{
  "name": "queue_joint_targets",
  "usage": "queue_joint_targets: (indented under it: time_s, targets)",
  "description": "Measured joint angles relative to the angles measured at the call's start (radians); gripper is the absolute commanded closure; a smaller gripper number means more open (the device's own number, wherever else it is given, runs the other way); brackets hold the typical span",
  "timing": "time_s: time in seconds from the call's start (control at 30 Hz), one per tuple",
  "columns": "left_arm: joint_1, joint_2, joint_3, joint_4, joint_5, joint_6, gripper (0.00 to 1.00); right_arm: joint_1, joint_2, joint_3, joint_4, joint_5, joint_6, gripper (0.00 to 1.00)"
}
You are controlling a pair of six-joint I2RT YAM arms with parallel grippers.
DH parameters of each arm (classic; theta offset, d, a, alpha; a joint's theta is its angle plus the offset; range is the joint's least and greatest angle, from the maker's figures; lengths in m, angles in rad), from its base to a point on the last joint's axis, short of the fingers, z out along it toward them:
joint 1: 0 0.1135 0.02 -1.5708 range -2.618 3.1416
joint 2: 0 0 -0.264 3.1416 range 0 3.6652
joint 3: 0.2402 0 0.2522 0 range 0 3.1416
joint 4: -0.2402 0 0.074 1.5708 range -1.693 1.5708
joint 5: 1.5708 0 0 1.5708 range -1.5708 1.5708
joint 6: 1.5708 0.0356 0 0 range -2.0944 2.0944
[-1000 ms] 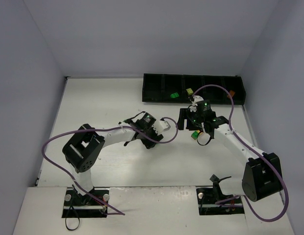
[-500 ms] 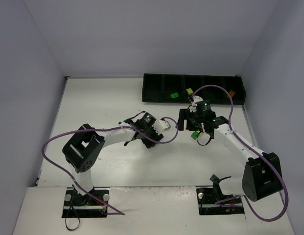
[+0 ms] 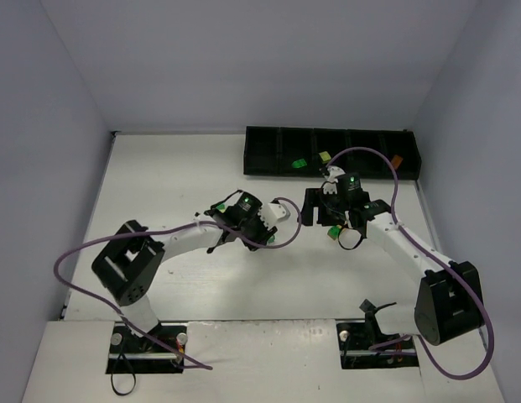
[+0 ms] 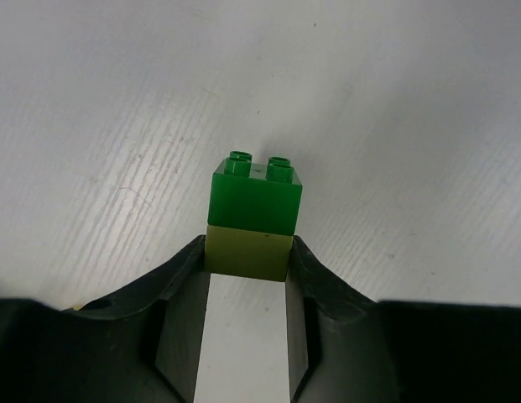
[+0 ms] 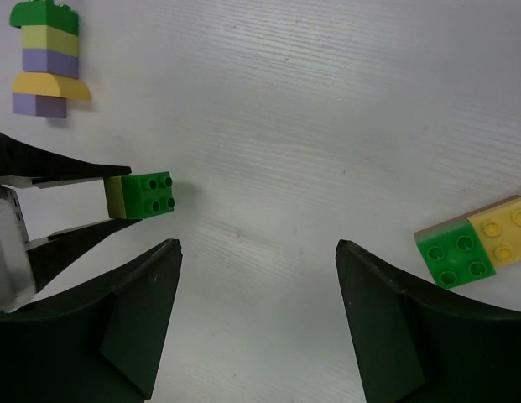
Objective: Sort the legos into containers by color
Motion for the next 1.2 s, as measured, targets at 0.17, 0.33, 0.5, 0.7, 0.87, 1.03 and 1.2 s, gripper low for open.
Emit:
queue_joint_targets:
  time_s: [0.17,0.33,0.5,0.7,0.87,1.03,1.2]
  targets:
    - [0.000,-0.180,-0.080,0.084,-0.005,-0.026,0.89,0.000,0.012,0.028,0.000,-0.122,0.021,0.25]
    - [0.000,-0.332,-0.116,0.175,-0.003,-0.042,0.89,0.000,0.028,0.072,0.018,-0.256,0.060,0.23]
    - [0.000,-0.407,-0.155,0.220,0.000,-0.044,0.89,0.002,0.038,0.134,0.034,-0.351,0.108,0.23]
    - [0.000,-0.414,-0.162,0.222,0.000,-0.043,0.89,0.011,0.038,0.195,0.058,-0.417,0.148,0.23]
    - [0.000,-0.420,-0.162,0.229,-0.002,-0.043,0.89,0.030,0.059,0.203,0.071,-0.434,0.162,0.25]
    - [0.000,-0.422,-0.162,0.251,-0.003,-0.044,0.89,0.059,0.085,0.203,0.076,-0.441,0.164,0.26]
    - [0.000,-0.422,-0.162,0.271,-0.003,-0.048,0.89,0.080,0.090,0.203,0.082,-0.446,0.165,0.29]
